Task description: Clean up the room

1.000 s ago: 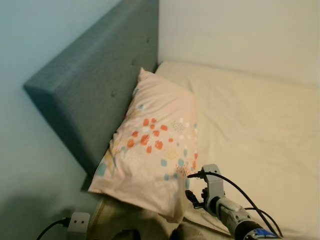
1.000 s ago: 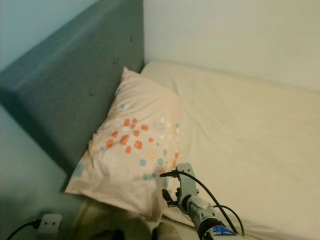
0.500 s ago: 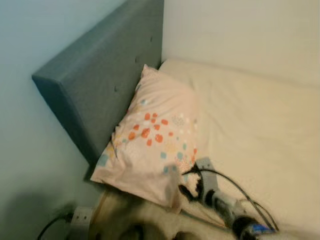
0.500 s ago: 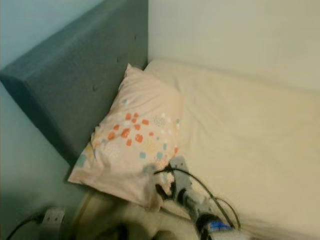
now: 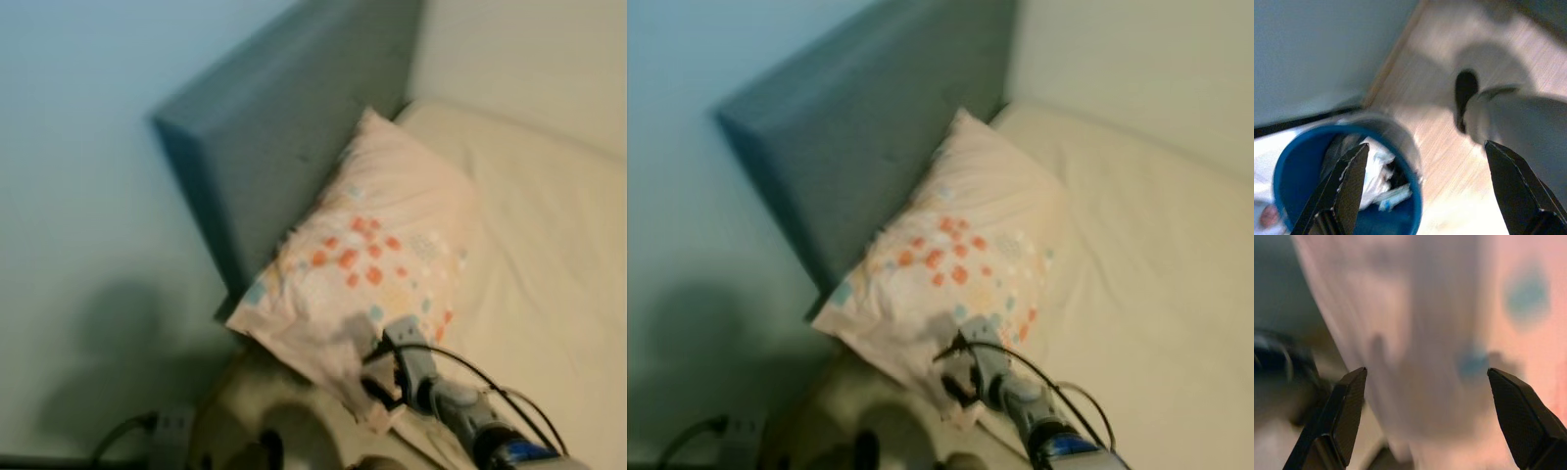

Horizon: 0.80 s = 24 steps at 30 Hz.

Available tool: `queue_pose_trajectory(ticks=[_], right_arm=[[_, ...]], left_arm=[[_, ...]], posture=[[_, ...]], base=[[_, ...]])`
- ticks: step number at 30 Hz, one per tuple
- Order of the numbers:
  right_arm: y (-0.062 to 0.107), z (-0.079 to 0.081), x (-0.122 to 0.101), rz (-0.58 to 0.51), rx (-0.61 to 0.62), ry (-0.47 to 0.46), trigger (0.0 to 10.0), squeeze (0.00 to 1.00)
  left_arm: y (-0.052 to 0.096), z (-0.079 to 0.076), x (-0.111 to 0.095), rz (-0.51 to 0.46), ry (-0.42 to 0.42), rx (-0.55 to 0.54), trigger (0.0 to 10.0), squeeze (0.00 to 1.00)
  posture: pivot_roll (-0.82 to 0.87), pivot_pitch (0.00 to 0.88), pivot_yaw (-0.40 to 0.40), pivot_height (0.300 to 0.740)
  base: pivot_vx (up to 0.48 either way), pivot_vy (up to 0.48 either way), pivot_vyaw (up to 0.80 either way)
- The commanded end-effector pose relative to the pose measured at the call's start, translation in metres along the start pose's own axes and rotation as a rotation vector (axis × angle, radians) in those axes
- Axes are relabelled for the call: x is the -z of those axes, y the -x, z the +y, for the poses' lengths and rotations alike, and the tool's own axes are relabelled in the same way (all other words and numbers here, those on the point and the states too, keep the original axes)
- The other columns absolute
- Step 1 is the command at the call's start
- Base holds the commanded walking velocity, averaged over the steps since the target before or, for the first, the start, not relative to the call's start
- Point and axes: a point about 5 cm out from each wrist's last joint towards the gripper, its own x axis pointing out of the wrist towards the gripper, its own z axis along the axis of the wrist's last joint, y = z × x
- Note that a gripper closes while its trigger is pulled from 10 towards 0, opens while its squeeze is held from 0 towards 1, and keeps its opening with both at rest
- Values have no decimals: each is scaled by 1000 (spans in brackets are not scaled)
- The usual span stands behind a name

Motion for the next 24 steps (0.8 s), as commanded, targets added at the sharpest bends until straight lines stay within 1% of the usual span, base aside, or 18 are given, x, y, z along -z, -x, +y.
queue_pose_trajectory(ticks=[1, 7, 8, 10, 13, 14, 15, 16, 17, 18, 19, 21, 22, 23, 24], right_arm=[[4, 6, 19, 54, -36, -20, 10000, 0], [0, 11, 9, 4, -71, -16, 10000, 0], [-4, 17, 4, -15, -98, -17, 10000, 0], [-5, 19, 2, -21, -110, -23, 10000, 0], [-12, 39, 1, -6, -205, 31, 10000, 0], [-12, 39, 1, -6, -205, 31, 10000, 0], [-13, 44, 1, -2, -229, 41, 10000, 0], [-14, 49, 2, 7, -249, 55, 10000, 0], [-14, 49, 2, 7, -249, 55, 10000, 0], [-15, 53, 4, 22, -263, 77, 10000, 0], [-17, 58, 11, 88, -246, 167, 10000, 0], [-17, 58, 11, 88, -246, 167, 10000, 0], [-17, 57, 14, 119, -219, 216, 10000, 0], [-17, 57, 14, 119, -219, 216, 10000, 0], [-18, 55, 15, 141, -180, 246, 10000, 0]], left_arm=[[4, -4, 13, 38, 4, 18, 10000, 0], [4, -5, 13, 35, 7, 25, 10000, 0], [4, -6, 13, 28, 9, 35, 10000, 0], [4, -6, 13, 26, 8, 38, 10000, 0], [5, -8, 14, 13, 9, 44, 10000, 0], [5, -8, 14, 13, 9, 44, 10000, 0], [6, -9, 14, 7, 5, 40, 10000, 0], [6, -9, 14, 4, 17, 40, 10000, 0], [6, -9, 14, 4, 17, 40, 10000, 0], [6, -9, 15, 1, 23, 37, 10000, 0], [7, -10, 16, -8, 44, 39, 10000, 0], [7, -10, 16, -8, 44, 39, 10000, 0], [8, -11, 17, -13, 48, 42, 10000, 0], [8, -11, 17, -13, 48, 42, 10000, 0], [9, -13, 19, -19, 52, 47, 10000, 0]], posture=[[-91, 91, 45, 740], [-85, 98, 38, 740], [-84, 105, 39, 740], [-84, 105, 39, 740], [-76, 134, 35, 740], [-76, 134, 35, 740], [-76, 134, 35, 740], [-73, 143, 32, 740], [-73, 143, 32, 740], [-70, 155, 30, 740], [-62, 175, 25, 740], [-62, 175, 25, 740], [-58, 187, 24, 740], [-58, 187, 24, 740], [-54, 207, 23, 740]], base=[[0, 0, 800], [0, 0, 739], [0, 0, 0], [0, 0, 0], [0, -451, 0], [0, -416, 0], [0, -416, 0], [0, 0, 0], [0, 0, 0], [0, 0, 0], [0, 0, 0], [0, 0, 0], [0, 0, 0], [0, 0, 0], [0, 0, 0]])
